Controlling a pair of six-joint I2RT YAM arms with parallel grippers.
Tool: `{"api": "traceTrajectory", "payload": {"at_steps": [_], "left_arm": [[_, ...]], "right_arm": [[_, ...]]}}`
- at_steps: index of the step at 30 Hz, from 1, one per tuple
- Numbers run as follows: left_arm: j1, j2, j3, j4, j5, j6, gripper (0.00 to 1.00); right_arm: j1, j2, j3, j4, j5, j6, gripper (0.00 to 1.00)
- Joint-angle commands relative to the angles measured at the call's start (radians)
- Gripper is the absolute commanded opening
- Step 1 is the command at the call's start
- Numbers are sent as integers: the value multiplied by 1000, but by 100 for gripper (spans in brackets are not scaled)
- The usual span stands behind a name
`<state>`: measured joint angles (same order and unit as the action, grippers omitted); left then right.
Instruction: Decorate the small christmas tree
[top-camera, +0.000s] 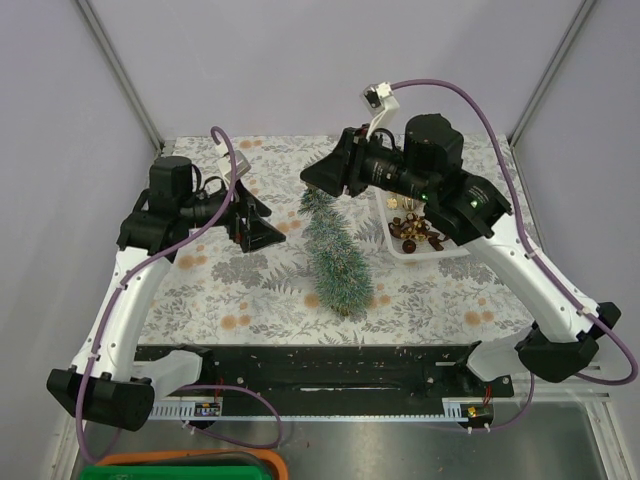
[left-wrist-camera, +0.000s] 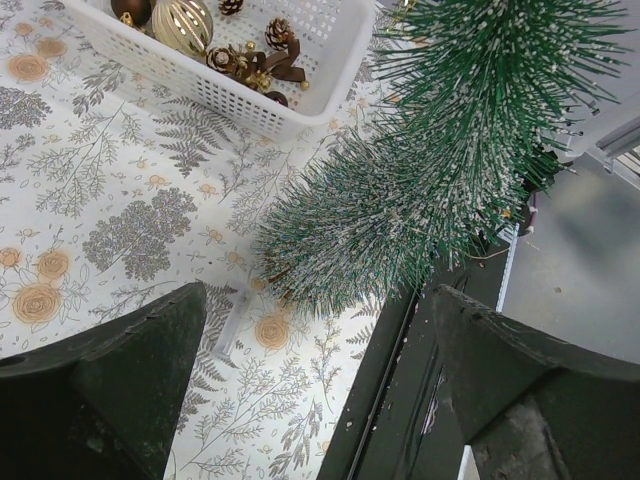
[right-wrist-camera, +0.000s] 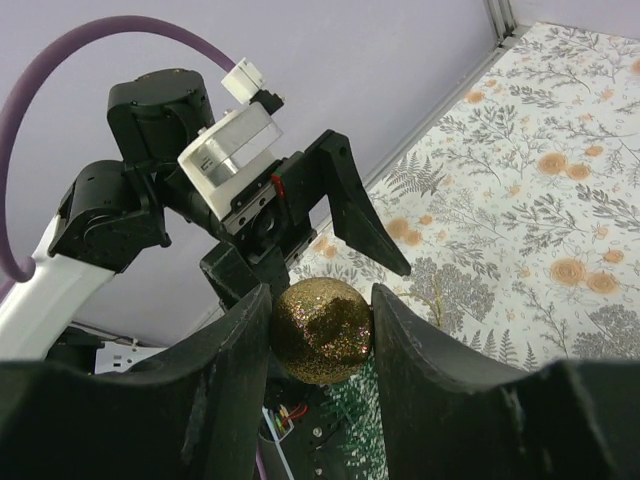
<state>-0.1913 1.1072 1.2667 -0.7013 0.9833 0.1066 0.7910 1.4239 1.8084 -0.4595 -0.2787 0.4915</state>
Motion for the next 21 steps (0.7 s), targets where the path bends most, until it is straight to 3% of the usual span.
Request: {"api": "traceTrajectory", "payload": {"at_steps": [1, 13, 21], "left_arm": [[0, -17, 5, 39, 2, 12, 99], [0, 16, 69, 59, -74, -25, 98], [0, 42, 118, 69, -87, -50, 98]], "right_arm": [[10, -100, -9, 51, 52, -11, 14], [10, -221, -79, -15, 121, -47, 15], [10, -215, -130, -39, -6, -68, 15]]}}
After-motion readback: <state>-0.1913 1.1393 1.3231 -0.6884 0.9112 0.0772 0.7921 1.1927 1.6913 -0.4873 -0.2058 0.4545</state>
